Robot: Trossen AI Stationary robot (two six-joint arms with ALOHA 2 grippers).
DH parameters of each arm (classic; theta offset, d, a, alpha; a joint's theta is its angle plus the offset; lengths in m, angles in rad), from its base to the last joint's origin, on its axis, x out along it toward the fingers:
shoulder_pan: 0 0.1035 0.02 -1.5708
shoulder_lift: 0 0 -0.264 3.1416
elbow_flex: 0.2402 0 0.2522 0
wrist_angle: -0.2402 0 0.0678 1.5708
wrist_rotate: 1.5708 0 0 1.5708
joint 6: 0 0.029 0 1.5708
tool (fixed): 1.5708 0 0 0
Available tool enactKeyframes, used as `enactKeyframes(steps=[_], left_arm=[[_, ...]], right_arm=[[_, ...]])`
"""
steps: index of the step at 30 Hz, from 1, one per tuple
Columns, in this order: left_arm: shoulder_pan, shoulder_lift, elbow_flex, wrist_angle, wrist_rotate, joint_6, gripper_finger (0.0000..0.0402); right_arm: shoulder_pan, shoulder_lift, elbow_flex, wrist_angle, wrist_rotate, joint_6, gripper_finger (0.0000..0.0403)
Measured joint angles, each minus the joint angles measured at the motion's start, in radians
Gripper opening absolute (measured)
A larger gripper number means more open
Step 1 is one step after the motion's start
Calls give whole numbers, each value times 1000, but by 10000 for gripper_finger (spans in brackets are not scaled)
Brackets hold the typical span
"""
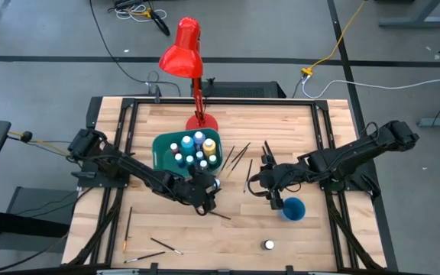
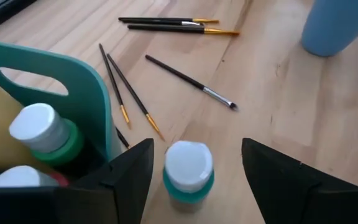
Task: Pick & Place Paint Supplies
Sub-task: Put the small light blue paint bottle into the green bin
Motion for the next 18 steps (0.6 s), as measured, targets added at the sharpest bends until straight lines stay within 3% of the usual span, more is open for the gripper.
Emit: enactKeyframes(steps=[18], left_arm=[[19, 78, 0, 41, 19, 31, 249]], right_arm=[[0, 1, 0, 37, 1, -18, 220]])
